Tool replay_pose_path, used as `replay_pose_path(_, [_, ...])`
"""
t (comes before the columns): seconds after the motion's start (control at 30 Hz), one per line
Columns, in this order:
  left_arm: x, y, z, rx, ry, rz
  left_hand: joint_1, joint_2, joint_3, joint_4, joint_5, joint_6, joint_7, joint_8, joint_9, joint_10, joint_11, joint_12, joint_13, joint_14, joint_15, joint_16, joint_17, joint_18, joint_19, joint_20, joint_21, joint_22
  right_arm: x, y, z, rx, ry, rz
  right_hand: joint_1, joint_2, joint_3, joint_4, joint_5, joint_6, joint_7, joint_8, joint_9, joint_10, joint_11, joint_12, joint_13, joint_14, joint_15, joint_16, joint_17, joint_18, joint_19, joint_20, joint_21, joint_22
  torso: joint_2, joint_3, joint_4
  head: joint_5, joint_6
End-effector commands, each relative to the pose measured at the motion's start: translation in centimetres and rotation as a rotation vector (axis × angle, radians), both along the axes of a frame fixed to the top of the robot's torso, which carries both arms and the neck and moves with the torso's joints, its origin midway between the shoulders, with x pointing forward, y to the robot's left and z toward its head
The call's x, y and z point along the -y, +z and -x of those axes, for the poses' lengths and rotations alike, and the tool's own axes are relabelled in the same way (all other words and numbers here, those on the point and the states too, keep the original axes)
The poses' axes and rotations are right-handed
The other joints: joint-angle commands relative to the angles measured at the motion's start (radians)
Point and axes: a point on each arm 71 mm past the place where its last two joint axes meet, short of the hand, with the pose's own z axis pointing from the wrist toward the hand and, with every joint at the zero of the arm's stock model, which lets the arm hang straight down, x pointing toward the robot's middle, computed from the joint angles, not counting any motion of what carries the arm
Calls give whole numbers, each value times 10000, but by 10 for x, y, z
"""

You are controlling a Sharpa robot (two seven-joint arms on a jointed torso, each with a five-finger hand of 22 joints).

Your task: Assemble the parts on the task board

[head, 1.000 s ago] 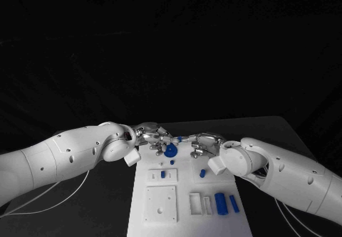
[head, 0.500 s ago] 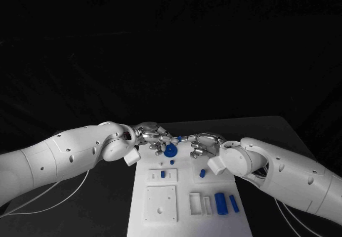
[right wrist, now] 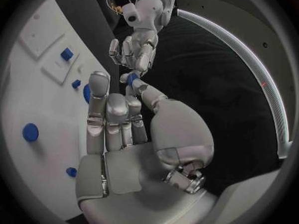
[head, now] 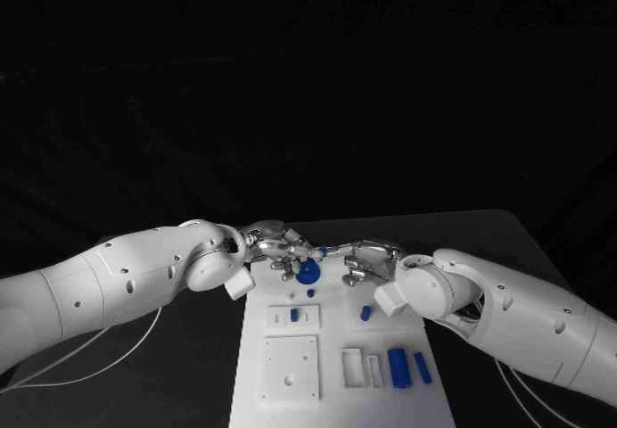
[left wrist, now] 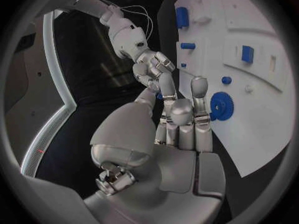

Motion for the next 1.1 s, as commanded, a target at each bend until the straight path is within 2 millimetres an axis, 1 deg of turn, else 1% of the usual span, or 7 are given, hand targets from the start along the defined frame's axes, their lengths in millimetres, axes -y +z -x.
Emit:
replay_pose_path(0.03, [2,1,0,-12,-8,84,28,-96,-55,-10,-31,-66,28,-28,-19,-75,23,50,2,-45,13,56,0,39,-45,3,40,162,-1,0,0,58,102,-8,-19,57,24,-53,35,92,13,32,14,28,-41,-44,25,27,-62,-35,11,-114,398,-63,-39,14,1,0,-6,-4,-1])
replay_pose_path(0.2, [2,1,0,7,-1,84,77,-39,-21,-4,-5,-71,24,-28,-31,-74,18,52,0,-44,13,61,-2,42,-47,4,41,161,0,-2,-1,-17,97,35,-29,46,40,-57,86,93,15,32,11,29,-41,-41,40,19,-60,-51,5,-115,395,-62,-51,13,-1,-3,-3,16,7])
replay_pose_path(0.43, [3,1,0,-6,-54,146,340,433,275,-109,190,-20,-6,-14,-58,-45,30,74,3,-30,7,112,71,37,-60,0,52,167,0,-3,-1,-77,114,60,-35,40,47,-56,104,93,15,31,10,25,-42,-51,39,22,-61,-49,8,-115,395,-63,-56,14,-2,0,-2,16,2])
replay_pose_path(0.53, [4,1,1,-29,-78,149,358,580,313,-97,-222,-17,-7,-8,-64,-44,35,75,1,-34,10,125,82,35,-71,4,57,168,1,-3,-1,-94,101,76,-35,40,47,-56,104,93,15,31,10,25,-42,-51,39,22,-61,-49,8,-115,395,-63,-56,14,-3,0,-3,16,9])
replay_pose_path(0.77, [3,1,0,-27,-39,165,618,886,357,-145,-620,-15,-26,61,-36,-16,34,100,2,-27,10,174,133,39,-85,5,92,169,0,-3,-1,-130,104,99,-39,34,58,-54,130,98,14,32,10,33,-43,-47,53,29,-62,-35,22,-114,398,-64,-45,20,2,4,-5,15,2])
replay_pose_path(0.93, [3,1,0,-38,3,175,593,880,304,-136,-672,-35,-19,65,-33,-8,38,101,0,-20,10,181,140,40,-83,3,104,169,0,-3,-1,-140,119,100,-39,34,58,-54,130,98,14,32,10,33,-43,-47,53,29,-62,-35,22,-114,398,-64,-45,20,0,4,-9,22,1])
replay_pose_path(1.1, [4,1,0,-63,14,163,458,664,116,-50,-804,-60,1,46,-48,-13,43,98,-3,-25,16,165,105,45,-79,8,108,164,0,-3,-1,-144,121,105,-39,28,68,-57,151,103,12,32,10,36,-43,-48,60,28,-63,-38,23,-114,397,-64,-46,22,-2,-1,-11,20,12])
